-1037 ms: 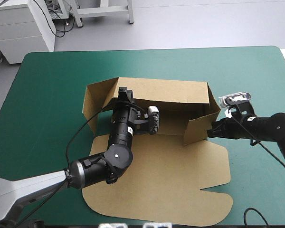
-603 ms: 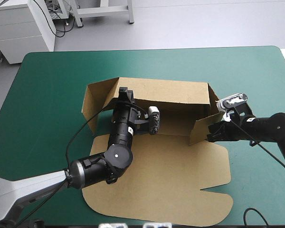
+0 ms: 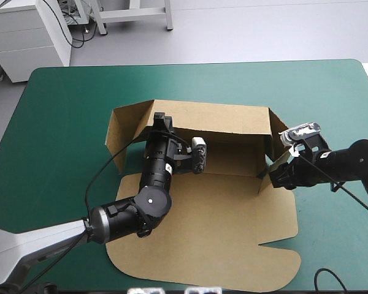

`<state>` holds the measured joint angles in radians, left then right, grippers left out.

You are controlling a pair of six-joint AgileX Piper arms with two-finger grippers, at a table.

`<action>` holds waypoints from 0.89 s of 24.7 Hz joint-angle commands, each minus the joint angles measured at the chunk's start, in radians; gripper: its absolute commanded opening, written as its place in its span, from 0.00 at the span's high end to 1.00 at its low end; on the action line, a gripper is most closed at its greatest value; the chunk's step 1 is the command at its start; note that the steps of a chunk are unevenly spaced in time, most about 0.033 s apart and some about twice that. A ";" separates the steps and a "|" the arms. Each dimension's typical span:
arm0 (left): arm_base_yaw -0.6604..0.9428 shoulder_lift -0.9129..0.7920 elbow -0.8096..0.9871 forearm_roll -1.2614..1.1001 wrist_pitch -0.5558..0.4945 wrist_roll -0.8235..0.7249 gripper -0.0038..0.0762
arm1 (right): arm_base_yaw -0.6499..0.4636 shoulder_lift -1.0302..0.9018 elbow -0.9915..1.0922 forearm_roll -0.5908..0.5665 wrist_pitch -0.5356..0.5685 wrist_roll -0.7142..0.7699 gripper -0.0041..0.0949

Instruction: Fold the box

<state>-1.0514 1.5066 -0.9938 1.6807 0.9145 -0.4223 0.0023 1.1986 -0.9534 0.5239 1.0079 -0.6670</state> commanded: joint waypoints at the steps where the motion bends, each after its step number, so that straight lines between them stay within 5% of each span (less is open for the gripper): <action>1: -0.002 -0.036 -0.036 0.135 0.037 -0.013 0.96 | -0.007 -0.026 -0.046 0.020 0.025 0.031 0.92; 9: -0.002 -0.036 -0.036 0.135 0.031 -0.016 0.96 | -0.007 -0.039 -0.304 0.035 0.213 0.178 0.98; 22: -0.002 -0.036 -0.032 0.135 0.020 -0.016 0.96 | -0.007 0.183 -0.765 -0.266 0.071 0.392 0.98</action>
<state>-1.0514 1.5066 -0.9938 1.6807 0.8982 -0.4223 0.0023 1.3274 -1.6386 0.3245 1.1374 -0.3219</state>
